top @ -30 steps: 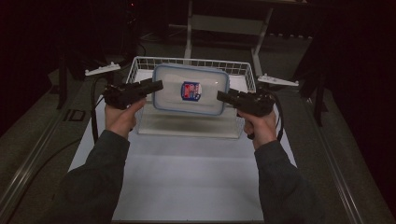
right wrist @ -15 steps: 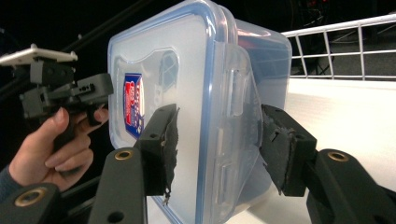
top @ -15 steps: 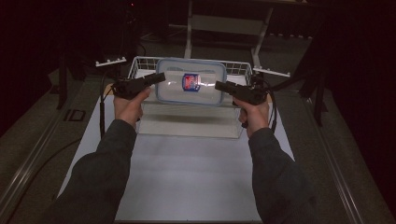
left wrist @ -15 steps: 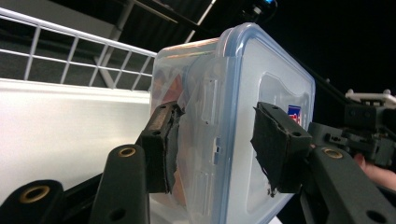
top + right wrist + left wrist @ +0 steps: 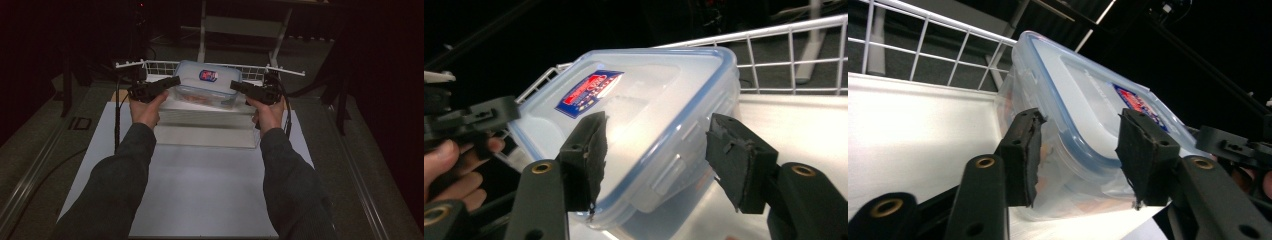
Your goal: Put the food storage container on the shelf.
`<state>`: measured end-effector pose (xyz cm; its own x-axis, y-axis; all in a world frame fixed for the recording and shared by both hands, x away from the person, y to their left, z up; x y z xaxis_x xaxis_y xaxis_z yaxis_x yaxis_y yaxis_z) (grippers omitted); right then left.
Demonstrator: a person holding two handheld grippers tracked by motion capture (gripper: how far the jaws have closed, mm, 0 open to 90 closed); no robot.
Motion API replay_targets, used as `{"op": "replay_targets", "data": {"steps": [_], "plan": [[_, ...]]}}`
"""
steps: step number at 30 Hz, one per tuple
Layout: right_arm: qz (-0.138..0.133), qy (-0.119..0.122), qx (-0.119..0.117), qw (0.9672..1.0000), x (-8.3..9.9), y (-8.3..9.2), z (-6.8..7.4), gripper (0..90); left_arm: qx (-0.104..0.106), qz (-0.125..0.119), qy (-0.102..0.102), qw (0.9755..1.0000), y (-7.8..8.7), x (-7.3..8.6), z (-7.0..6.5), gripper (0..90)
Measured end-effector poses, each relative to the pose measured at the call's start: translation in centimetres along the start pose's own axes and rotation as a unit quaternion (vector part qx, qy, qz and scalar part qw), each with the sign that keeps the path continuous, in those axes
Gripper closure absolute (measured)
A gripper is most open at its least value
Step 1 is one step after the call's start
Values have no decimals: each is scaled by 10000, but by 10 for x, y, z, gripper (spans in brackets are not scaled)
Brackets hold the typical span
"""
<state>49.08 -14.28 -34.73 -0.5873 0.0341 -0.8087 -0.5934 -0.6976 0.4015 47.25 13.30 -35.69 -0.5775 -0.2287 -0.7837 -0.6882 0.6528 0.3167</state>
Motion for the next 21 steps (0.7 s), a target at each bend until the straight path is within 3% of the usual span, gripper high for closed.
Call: {"op": "replay_targets", "data": {"steps": [3, 6, 7, 10, 11, 13, 14, 15, 16, 19, 21], "plan": [[-35, 350, 245, 9991, -2, 3, 5, 415, -22, -10, -138, 9999, 3, 1, -2, 504], [-225, 725, 280, 9967, 0, 10, 17, 505, -22, 4, -269, 9996, 8, 1, -3, 500], [-286, 940, 285, 9948, 1, 13, 22, 575, -42, 26, -368, 9993, 12, 1, -4, 498], [-364, 1492, -17, 9881, 8, 20, 41, 725, -78, 48, -591, 9982, 21, 2, -8, 490], [-261, 1675, -142, 9854, 13, 20, 47, 755, -104, 63, -677, 9976, 25, 3, -10, 489], [96, 2143, -68, 9767, 26, 15, 55, 815, -181, 117, -913, 9956, 33, 5, -14, 487], [96, 2143, -68, 9767, 26, 15, 55, 815, -181, 117, -913, 9956, 33, 5, -14, 485], [255, 2317, 28, 9725, 31, 12, 55, 829, -328, 135, -1127, 9930, 40, 6, -16, 485], [422, 2393, 117, 9700, 39, 8, 53, 839, -382, 120, -1202, 9919, 44, 6, -17, 484], [386, 2278, 386, 9722, 41, 8, 45, 822, -311, 112, -1301, 9909, 56, 6, -20, 479], [439, 2305, 526, 9707, 45, 9, 41, 770, -316, 151, -1433, 9891, 64, 10, -21, 470]]}}
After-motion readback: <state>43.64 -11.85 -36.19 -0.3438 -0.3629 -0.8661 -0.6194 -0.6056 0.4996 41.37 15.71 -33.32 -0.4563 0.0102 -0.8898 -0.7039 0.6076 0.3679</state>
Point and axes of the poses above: each handheld gripper's, and its own axes: y roughly backward along the jaws, x roughly out of its underside, z roughly to its left, the point moved 6 cm from there along -y, roughly forward along the jaws, and after that the axes turned 4 degrees about z, right-handed, at the moved point
